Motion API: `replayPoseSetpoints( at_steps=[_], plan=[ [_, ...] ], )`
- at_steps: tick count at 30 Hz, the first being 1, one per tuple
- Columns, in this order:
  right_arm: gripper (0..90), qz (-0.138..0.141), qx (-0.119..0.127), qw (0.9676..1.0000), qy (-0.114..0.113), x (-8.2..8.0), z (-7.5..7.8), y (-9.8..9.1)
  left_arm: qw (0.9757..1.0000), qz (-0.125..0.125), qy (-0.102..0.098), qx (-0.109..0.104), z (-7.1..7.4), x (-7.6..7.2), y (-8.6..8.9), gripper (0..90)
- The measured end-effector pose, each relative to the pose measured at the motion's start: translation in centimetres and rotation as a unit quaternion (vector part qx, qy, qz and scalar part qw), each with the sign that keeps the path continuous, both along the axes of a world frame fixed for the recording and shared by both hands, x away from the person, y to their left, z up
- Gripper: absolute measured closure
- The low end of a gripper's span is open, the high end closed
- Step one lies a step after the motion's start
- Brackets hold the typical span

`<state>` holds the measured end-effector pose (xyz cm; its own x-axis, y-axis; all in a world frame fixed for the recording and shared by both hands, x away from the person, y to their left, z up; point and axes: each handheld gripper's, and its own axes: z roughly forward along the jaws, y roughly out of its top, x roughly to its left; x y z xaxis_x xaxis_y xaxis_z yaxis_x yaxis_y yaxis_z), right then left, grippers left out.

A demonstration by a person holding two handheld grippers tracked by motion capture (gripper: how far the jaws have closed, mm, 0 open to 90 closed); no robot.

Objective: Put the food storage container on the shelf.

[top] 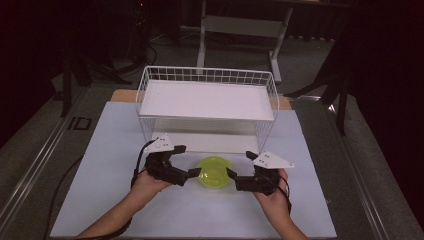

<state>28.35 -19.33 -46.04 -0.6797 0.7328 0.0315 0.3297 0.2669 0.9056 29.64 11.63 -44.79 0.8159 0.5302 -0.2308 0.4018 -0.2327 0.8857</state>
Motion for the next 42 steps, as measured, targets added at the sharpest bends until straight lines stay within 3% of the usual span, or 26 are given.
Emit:
replayPoseSetpoints(
  at_steps=[1, 2, 11, 17, 23, 27, 32, 38, 39, 42],
  plan=[
    [11.5, 0.0, 0.0, 1.0, 0.0, 0.0, 0.0, 0.0, 1.0, 0.0, 0.004, -0.001, -0.2, 0.2, -0.1, 2.8],
    [11.6, 0.0, 0.004, 0.9999, 0.016, 0.5, -0.1, 0.0, 1.0, 0.004, 0.006, 0.0, -0.4, 0.4, -0.2, 2.9],
    [13.9, -0.01, 0.003, 0.9993, 0.037, 1.4, -0.7, -0.1, 0.9989, 0.006, 0.045, 0.012, -1.9, 1.4, -1.2, 3.1],
    [23.1, -0.02, 0.006, 0.9985, 0.051, 1.9, -1.3, -0.4, 0.9965, 0.019, 0.081, 0.013, -3.0, 2.2, -1.2, 6.1],
    [28.4, -0.016, 0.01, 0.9965, 0.082, 2.4, -2.5, 0.2, 0.9942, 0.032, 0.1, 0.02, -4.1, 2.3, -1.6, 16.3],
    [31.8, -0.016, 0.007, 0.9951, 0.098, 2.6, -3.3, 0.6, 0.9896, 0.041, 0.132, 0.04, -5.2, 2.4, -1.9, 25.1],
    [42.2, -0.021, -0.003, 0.9936, 0.111, 2.4, -4.0, 0.7, 0.9861, 0.052, 0.154, 0.036, -6.1, 2.3, -1.9, 38.4],
    [46.1, -0.02, 0.001, 0.9915, 0.128, 2.5, -4.2, 0.6, 0.9849, 0.039, 0.166, 0.028, -6.3, 2.3, -1.9, 50.8],
    [48.5, -0.019, -0.005, 0.9913, 0.13, 2.5, -4.3, 0.8, 0.9852, 0.041, 0.164, 0.026, -6.2, 2.1, -1.9, 56.7],
    [50.6, -0.019, -0.003, 0.9911, 0.132, 2.4, -4.3, 0.8, 0.9857, 0.049, 0.156, 0.039, -5.9, 1.7, -2.3, 57.5]
  ],
)
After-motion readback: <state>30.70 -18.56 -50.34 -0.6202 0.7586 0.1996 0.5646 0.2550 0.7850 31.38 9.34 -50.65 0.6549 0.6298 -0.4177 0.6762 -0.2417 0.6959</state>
